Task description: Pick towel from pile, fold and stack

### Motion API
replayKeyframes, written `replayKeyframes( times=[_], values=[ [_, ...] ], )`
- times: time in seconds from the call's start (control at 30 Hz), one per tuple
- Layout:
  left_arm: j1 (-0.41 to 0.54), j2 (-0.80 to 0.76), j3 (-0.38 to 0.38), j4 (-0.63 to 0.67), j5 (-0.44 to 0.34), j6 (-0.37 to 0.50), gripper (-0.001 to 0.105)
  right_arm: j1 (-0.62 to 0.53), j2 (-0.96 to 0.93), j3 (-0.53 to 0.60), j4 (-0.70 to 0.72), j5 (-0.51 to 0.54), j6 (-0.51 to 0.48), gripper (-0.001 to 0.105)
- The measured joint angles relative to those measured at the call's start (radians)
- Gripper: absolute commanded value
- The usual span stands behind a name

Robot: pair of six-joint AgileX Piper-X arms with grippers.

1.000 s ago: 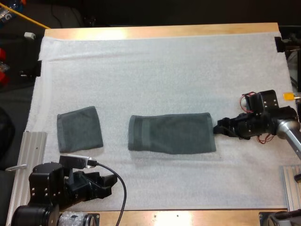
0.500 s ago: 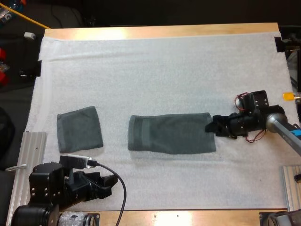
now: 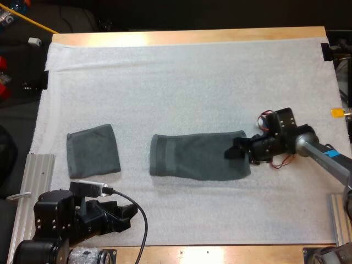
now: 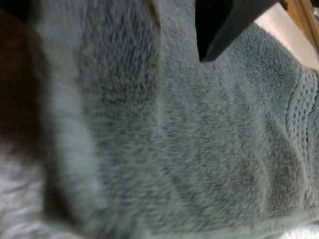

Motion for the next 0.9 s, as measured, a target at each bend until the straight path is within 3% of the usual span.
replayKeyframes(
  times=[0.2, 0.43, 0.5, 0.9],
  values=[
    [0.000, 0.000, 0.000, 0.000, 0.000, 0.000, 0.059, 0.011, 0.001, 0.000, -0.008, 0.000, 0.028, 0.046],
    [-0.005, 0.000, 0.000, 0.000, 0.000, 0.000, 0.059, 0.011, -0.006, 0.000, 0.018, 0.057, 0.030, 0.007],
    [-0.019, 0.000, 0.000, 0.000, 0.001, 0.000, 0.059, 0.011, -0.032, 0.003, 0.046, 0.129, 0.024, 0.000],
    [-0.072, 0.000, 0.000, 0.000, 0.049, 0.000, 0.059, 0.015, -0.310, 0.005, 0.349, 0.682, -0.116, 0.000]
  ],
)
